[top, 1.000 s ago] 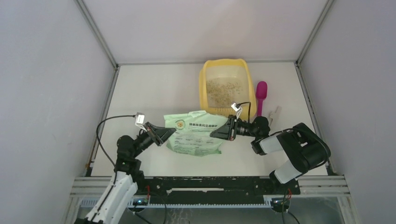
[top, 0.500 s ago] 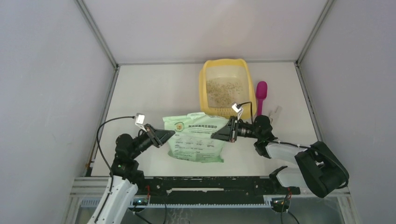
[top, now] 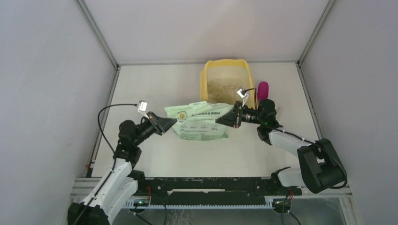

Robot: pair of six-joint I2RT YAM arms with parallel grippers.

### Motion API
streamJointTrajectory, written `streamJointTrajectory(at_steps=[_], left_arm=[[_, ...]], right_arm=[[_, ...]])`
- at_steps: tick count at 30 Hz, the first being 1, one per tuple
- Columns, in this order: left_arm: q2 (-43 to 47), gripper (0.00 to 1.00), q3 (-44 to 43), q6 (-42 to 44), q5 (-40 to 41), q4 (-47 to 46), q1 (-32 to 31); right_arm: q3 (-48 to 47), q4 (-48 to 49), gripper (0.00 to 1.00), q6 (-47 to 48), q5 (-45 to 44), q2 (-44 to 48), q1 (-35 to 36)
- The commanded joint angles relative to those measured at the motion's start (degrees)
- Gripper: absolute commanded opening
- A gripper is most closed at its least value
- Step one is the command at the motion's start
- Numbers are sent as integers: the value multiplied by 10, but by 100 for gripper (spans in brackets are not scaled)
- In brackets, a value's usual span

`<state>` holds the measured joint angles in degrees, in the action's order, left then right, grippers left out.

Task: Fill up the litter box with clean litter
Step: Close the cat litter bag at the center of the board.

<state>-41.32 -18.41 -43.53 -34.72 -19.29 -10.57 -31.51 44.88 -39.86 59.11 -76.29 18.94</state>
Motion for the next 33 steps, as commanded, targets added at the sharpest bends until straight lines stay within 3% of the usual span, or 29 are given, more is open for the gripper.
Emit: streamJointTrajectory(at_steps=[1,4,9,14,18,23,29,33], left_arm=[[64,8,83,-4,55,-71,13],[137,9,142,-35,76,-40,10],[265,10,149,-23,104,151,8],[350,11,154,-38,130,254,-7],[329,11,148,-40,155,286,-29],[296,15,133,-33,171,301,-63],[365,30,137,-53,184,316,-86],[392,31,132,-65,197,330,-102]], right_arm=[[83,12,0,91,-18,35,30],[151,122,0,24,-18,3,33],[228,408,0,-147,-16,-118,45],[241,418,0,-140,-45,-162,98],[236,418,0,-172,-32,-166,109],[251,414,0,-215,19,-148,76],[261,402,0,-253,99,-152,14],[264,406,0,-267,114,-159,1]])
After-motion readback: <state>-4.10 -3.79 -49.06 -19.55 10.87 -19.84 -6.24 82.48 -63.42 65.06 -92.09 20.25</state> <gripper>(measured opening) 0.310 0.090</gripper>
